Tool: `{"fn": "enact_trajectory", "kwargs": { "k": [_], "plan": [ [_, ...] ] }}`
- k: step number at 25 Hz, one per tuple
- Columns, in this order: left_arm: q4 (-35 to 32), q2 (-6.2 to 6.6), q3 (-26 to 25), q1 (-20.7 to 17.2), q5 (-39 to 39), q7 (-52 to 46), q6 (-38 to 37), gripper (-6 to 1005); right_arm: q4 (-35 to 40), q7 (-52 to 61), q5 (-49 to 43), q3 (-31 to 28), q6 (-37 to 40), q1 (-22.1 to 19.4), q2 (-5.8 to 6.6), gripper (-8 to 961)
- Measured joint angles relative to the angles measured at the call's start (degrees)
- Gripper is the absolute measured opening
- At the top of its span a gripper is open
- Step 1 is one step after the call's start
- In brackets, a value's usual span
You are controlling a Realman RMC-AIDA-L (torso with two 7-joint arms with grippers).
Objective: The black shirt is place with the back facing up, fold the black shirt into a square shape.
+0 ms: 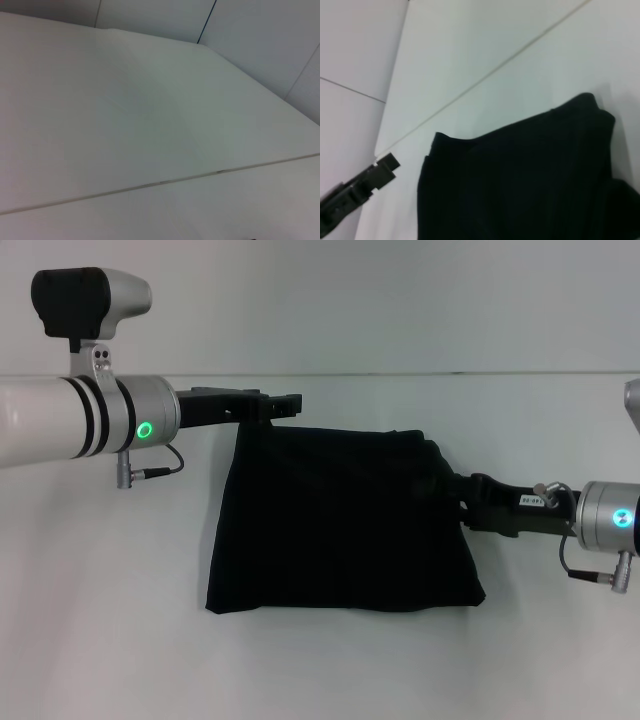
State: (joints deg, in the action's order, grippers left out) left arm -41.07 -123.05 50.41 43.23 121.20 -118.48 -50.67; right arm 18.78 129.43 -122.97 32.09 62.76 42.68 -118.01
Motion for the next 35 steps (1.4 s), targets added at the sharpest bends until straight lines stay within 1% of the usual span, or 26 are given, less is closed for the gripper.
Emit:
{"fn": "enact_trajectory", "kwargs": {
  "k": [6, 19, 25, 30, 33, 35],
  "plan": [
    [0.4, -0.07, 0.0, 0.2, 0.0, 0.1, 0.2, 684, 0.1, -0.7, 1.5, 0.3, 0.2, 0.2, 0.23, 760],
    [0.5, -0.6, 0.0, 0.2, 0.0, 0.2, 0.3, 683, 0.2, -2.3, 1.5, -0.2, -0.8, 0.3, -0.02, 755],
    [0.5, -0.67, 0.0, 0.2, 0.0, 0.2, 0.4, 683, 0.2, -4.6, 2.7, 0.1, -2.7, 0.4, -0.61, 632],
    [0.5, -0.7, 0.0, 0.1, 0.0, 0.2, 0.5, 683, 0.2, -5.9, 3.1, 0.4, -2.3, 1.0, -0.64, 530],
    [0.5, -0.7, 0.0, 0.0, 0.0, 0.2, 0.5, 683, 0.2, -6.2, 3.1, 0.4, -2.3, 1.8, -0.64, 283],
    [0.5, -0.66, -0.1, -0.1, 0.0, 0.2, 0.5, 683, 0.2, -6.2, 3.1, 0.4, -2.4, 2.4, -0.64, 209]
  ]
}}
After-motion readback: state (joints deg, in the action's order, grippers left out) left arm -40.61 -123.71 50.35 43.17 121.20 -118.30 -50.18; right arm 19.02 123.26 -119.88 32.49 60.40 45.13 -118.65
